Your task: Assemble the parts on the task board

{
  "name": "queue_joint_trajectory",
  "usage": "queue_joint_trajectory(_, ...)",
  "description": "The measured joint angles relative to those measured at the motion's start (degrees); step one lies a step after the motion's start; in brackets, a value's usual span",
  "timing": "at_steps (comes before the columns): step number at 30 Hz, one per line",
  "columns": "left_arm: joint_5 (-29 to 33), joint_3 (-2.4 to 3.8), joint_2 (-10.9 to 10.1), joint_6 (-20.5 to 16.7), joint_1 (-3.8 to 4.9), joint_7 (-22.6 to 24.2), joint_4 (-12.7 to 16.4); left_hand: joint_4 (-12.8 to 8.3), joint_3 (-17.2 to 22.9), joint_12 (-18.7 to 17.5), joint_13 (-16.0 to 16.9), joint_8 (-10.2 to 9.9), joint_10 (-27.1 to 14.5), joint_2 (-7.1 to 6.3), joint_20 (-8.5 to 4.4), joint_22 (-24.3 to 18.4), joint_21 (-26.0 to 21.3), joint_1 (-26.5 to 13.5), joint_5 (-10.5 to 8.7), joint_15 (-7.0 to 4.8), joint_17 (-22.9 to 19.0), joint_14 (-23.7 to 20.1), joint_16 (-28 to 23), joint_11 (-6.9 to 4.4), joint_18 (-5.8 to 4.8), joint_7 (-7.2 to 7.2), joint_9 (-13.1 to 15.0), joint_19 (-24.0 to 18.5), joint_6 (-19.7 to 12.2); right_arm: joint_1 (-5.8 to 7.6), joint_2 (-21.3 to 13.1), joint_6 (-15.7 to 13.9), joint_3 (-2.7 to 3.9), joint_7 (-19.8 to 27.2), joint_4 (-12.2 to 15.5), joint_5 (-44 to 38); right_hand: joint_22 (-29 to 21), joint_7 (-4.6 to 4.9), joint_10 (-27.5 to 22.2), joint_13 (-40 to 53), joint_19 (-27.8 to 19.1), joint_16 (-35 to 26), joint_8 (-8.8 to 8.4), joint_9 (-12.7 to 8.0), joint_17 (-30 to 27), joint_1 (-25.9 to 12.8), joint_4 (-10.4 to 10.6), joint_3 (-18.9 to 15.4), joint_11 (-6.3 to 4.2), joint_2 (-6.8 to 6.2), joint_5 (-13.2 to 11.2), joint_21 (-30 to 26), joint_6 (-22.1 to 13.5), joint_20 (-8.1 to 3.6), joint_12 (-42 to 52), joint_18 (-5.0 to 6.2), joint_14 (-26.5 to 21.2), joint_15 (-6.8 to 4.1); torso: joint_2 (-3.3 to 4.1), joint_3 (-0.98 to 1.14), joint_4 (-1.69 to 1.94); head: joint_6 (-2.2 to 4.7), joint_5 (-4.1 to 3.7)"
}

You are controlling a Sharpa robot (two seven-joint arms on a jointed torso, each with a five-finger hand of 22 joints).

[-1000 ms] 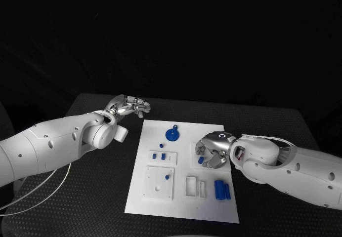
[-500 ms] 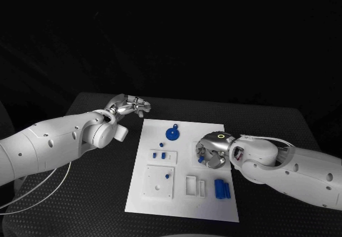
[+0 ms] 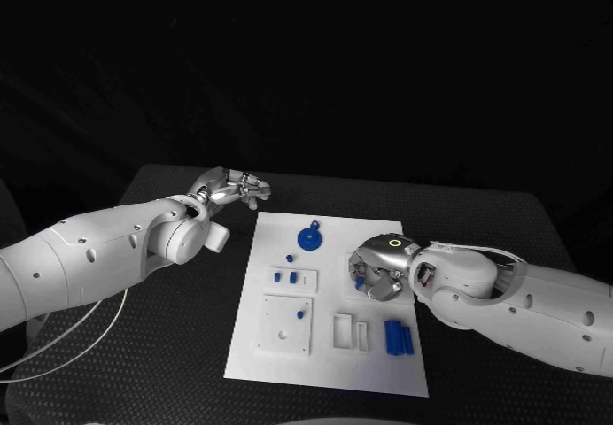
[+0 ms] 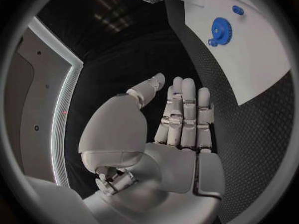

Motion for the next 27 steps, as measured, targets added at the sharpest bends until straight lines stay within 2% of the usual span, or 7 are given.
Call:
queue_joint_trajectory(5,0.00,0.00,0.00,0.03,0.00,-0.01,-0.03,0.00,0.00,0.00,0.00,0.00,0.00,0.00,0.00,0.00,0.00,0.00,0.00,0.00,0.00,0.00,0.00,0.00,0.00,0.19,0.00,0.00,-0.18,0.01,-0.40,-1.30,0.02,0.00,0.91,-0.17,0.00,-0.35,0.67,0.36,0.64,0.01,0.40,0.07,0.01,0.01,-0.19,1.08,-0.55,0.00,-0.16,0.31,0.64,-0.45,0.14,-0.01,0.55,-0.52,-0.02,-0.02,0.00,0.02,0.11)
queue_joint_trajectory(8,-0.01,0.00,0.00,0.04,0.00,-0.02,-0.10,0.00,0.00,0.00,0.00,0.00,0.00,0.00,0.00,0.00,0.00,0.00,0.00,0.00,-0.01,0.00,0.00,0.00,0.00,0.20,0.00,0.00,-0.20,0.01,-0.90,-2.17,0.20,0.00,1.88,-0.17,0.00,-0.32,0.86,0.51,0.81,0.01,0.40,0.40,-0.04,0.01,-0.16,1.25,-0.41,0.00,-0.22,0.33,0.71,-0.42,0.42,-0.04,0.63,-0.59,-0.03,-0.02,0.01,0.04,0.22)
queue_joint_trajectory(13,-0.01,0.00,0.00,0.04,0.00,-0.02,-0.31,0.00,0.00,0.00,0.00,0.00,0.00,0.00,-0.22,0.00,0.00,0.00,0.00,0.00,0.05,0.00,0.00,0.00,0.00,0.20,0.00,-0.22,-0.20,0.00,-1.26,-3.52,1.49,0.18,3.71,0.16,0.00,-0.60,1.19,0.72,1.20,0.01,0.40,0.51,-0.05,0.04,-0.25,1.50,-0.67,0.03,-0.22,0.33,0.99,-0.62,0.42,-0.04,0.85,-0.64,-0.05,-0.03,0.02,0.06,0.40)
queue_joint_trajectory(15,-0.01,0.00,-0.01,0.04,0.00,-0.02,-0.36,0.00,0.00,0.00,0.00,0.00,0.00,0.00,-0.22,0.00,0.00,0.00,0.00,0.00,0.04,0.00,0.00,0.00,0.00,0.20,0.00,-0.22,-0.20,0.03,-1.31,-4.05,1.78,0.28,4.20,0.37,0.00,-0.61,1.19,0.72,1.21,0.01,0.40,0.51,-0.04,0.08,-0.39,1.64,-0.67,0.06,-0.22,0.34,0.99,-0.62,0.42,-0.04,0.86,-0.65,-0.05,-0.03,0.02,0.06,0.53)
queue_joint_trajectory(20,-0.01,0.00,-0.04,0.04,0.00,-0.02,-0.48,0.00,0.00,0.00,0.00,0.00,0.00,0.00,-0.22,0.00,0.00,0.00,0.00,0.00,0.04,0.00,0.00,0.00,0.00,0.20,0.00,-0.22,-0.20,0.02,-0.54,-5.89,1.85,0.92,5.27,1.85,0.00,-0.59,1.19,0.77,1.21,0.01,0.65,0.53,-0.04,0.08,-0.25,1.79,-0.67,0.06,-0.27,0.33,1.01,-0.62,0.42,-0.04,1.06,-0.83,-0.05,-0.07,0.01,0.12,1.12)
queue_joint_trajectory(24,-0.02,0.00,0.07,0.04,0.00,-0.02,-0.62,0.00,0.00,0.00,0.00,0.00,0.00,0.00,-0.22,0.00,0.00,0.00,0.00,0.00,0.04,0.00,0.00,0.00,0.00,0.20,0.00,-0.21,-0.20,-0.10,1.43,-7.67,1.85,1.86,5.39,3.62,0.00,-0.45,1.38,0.80,1.33,0.01,0.65,0.53,-0.04,0.09,-0.25,1.79,-0.86,0.06,-0.27,0.33,1.15,-0.74,0.41,-0.04,1.08,-0.83,-0.04,-0.07,0.00,-0.03,1.81)
queue_joint_trajectory(27,-0.02,0.00,0.19,0.04,0.00,-0.02,-0.82,0.00,0.00,0.00,0.00,0.00,0.00,0.00,-0.22,0.00,0.00,0.00,0.00,0.00,0.09,0.00,0.00,0.00,0.00,0.20,0.00,-0.21,-0.20,-0.81,3.11,-8.64,1.88,2.53,5.16,4.68,0.00,-0.45,1.38,0.80,1.41,0.01,0.64,0.54,-0.09,0.09,-0.25,1.79,-0.86,0.06,-0.27,0.33,1.15,-0.81,0.41,-0.05,1.08,-0.83,-0.05,-0.05,-0.04,-0.19,2.24)
